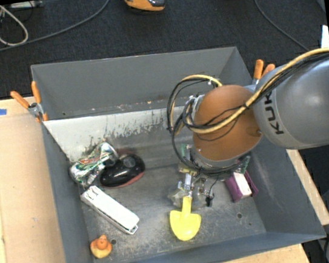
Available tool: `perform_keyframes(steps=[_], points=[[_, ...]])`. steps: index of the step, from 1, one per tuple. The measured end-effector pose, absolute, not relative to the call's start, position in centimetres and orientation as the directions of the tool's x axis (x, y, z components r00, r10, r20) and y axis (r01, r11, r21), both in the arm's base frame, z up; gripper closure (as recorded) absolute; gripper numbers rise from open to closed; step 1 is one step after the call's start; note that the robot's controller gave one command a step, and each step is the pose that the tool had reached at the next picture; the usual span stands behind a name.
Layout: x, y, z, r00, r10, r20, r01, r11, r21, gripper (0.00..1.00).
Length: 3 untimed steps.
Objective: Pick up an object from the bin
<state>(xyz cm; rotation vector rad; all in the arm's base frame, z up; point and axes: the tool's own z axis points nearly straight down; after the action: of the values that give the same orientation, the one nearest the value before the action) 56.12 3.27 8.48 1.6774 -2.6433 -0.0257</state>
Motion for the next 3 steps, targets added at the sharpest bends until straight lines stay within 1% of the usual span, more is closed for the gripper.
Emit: perform_keyframes(steps=[1,2,3], points=[[56.3,3.3,11.0,-0.426,-0.905,-0.002,-0.905,0.426,0.015,1.00],[56.3,3.4,12.5,-0.428,-0.904,-0.003,-0.904,0.428,0.014,1.00],[56.3,3.5,13.2,-0.429,-0.903,-0.003,-0.903,0.429,0.015,1.00]])
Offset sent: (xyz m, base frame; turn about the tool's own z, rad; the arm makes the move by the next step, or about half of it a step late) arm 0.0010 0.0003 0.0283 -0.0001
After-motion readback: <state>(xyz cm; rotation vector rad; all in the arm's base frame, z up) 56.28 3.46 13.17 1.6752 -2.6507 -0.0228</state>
